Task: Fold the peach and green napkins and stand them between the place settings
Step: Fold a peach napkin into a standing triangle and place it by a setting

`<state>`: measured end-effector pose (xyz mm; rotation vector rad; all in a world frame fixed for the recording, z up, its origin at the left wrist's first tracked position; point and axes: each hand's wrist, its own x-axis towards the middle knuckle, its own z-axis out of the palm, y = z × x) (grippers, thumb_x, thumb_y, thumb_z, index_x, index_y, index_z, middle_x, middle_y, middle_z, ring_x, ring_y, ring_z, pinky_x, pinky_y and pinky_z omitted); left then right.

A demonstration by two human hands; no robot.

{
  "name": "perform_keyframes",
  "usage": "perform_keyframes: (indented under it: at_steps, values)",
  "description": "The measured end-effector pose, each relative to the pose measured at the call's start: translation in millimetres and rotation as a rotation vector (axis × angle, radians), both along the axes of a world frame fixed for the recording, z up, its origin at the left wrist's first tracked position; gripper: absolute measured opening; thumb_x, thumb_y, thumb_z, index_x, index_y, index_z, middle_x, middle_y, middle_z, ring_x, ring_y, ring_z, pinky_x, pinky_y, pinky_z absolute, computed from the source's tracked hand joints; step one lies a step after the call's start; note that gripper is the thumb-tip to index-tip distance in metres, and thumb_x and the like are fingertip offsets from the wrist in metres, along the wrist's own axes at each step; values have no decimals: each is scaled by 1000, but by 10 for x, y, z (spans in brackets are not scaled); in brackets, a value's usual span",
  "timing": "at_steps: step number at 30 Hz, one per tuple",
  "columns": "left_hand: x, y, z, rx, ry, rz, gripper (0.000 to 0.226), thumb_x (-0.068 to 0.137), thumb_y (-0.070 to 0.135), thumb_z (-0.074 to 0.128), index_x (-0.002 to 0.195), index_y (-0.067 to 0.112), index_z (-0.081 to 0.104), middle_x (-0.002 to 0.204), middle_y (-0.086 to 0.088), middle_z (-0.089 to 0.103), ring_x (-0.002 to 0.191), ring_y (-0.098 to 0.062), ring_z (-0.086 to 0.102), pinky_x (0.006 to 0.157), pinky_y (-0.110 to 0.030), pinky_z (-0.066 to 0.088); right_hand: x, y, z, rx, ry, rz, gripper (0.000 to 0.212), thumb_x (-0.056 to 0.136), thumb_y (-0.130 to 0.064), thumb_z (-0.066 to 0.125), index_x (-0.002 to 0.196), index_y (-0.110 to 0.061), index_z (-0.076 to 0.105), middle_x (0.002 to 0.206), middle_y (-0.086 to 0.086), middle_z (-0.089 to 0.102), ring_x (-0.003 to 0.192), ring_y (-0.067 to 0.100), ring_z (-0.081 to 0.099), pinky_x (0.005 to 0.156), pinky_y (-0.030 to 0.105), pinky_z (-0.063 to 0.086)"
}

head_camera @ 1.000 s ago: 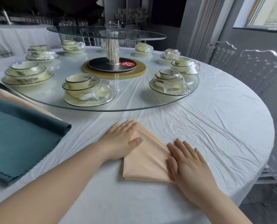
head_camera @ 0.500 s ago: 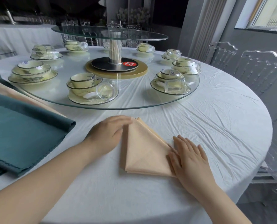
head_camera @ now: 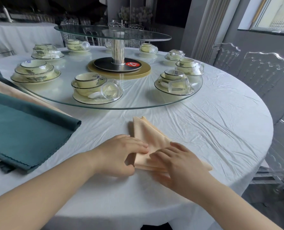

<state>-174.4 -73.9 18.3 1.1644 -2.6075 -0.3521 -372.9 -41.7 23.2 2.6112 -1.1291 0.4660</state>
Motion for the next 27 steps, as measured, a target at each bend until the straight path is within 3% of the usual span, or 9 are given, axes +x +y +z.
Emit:
perform_keyframes:
  at_steps: [3, 7, 10, 14, 16, 19, 21, 23, 27]
  values:
    - [15, 18, -41, -20, 75, -11, 87, 49, 49, 24, 129, 27, 51, 138, 16, 43, 127, 7, 26, 101, -2, 5, 62, -79, 54, 11, 88, -34, 25, 65, -36, 36, 64, -26, 60, 53, -12, 56, 46, 8, 54, 57, 18, 37]
    - [18, 28, -78, -73, 199, 5, 70, 55, 41, 34, 113, 16, 63, 115, 4, 64, 109, -7, 45, 92, -9, 27, 128, -124, 124, -17, 139, -65, 24, 61, -26, 33, 53, -25, 56, 45, -9, 52, 35, 10, 46, 46, 15, 36]
    - [-16, 10, -72, -42, 257, 105, 56, 58, 46, 40, 108, 28, 54, 97, 19, 54, 98, -9, 47, 83, -3, 28, 122, -177, 181, 80, 44, -102, 27, 60, -29, 32, 53, -25, 58, 42, -7, 53, 35, 14, 48, 44, 12, 36]
    - [-52, -119, -128, -245, 332, 106, 23, 68, 35, 54, 90, 30, 48, 84, 13, 62, 86, -3, 49, 98, -3, 11, 51, -239, 382, 376, -135, -140, 37, 63, -32, 41, 77, -13, 70, 62, 10, 65, 62, 30, 59, 64, 21, 32]
    - [-70, -170, -97, -273, 402, 136, 20, 68, 36, 51, 85, 28, 45, 97, 8, 54, 83, -4, 50, 101, -10, 16, 19, -272, 492, 351, -176, -105, 41, 63, -33, 41, 85, -12, 70, 74, 9, 68, 73, 30, 59, 71, 19, 28]
    - [-88, -164, 109, -154, 531, 165, 25, 65, 44, 51, 81, 27, 55, 76, 11, 58, 73, -3, 49, 73, -14, 38, -25, -334, 685, 308, -287, -112, 36, 64, -28, 43, 85, -14, 68, 75, 0, 65, 78, 27, 59, 70, 20, 31]
    - [-100, -117, 266, -75, 624, 201, 21, 59, 50, 48, 61, 31, 57, 69, 23, 59, 67, 2, 51, 62, -10, 38, -22, -395, 843, 299, -349, -113, 31, 66, -25, 47, 87, -14, 67, 76, -2, 60, 82, 28, 58, 70, 26, 36]
    - [-132, -40, 402, -114, 674, 214, 10, 57, 49, 47, 61, 41, 51, 64, 29, 57, 60, 6, 51, 55, -6, 35, 10, -472, 989, 287, -369, -98, 20, 76, -15, 54, 91, -12, 66, 83, 3, 62, 88, 29, 58, 76, 31, 39]
    - [-209, 59, 490, -227, 715, 335, 16, 59, 47, 48, 53, 31, 46, 58, 19, 54, 56, -2, 45, 51, -15, 32, 146, -605, 1125, 300, -436, -60, 25, 80, -5, 57, 103, -11, 65, 104, 6, 63, 101, 22, 56, 89, 31, 40]
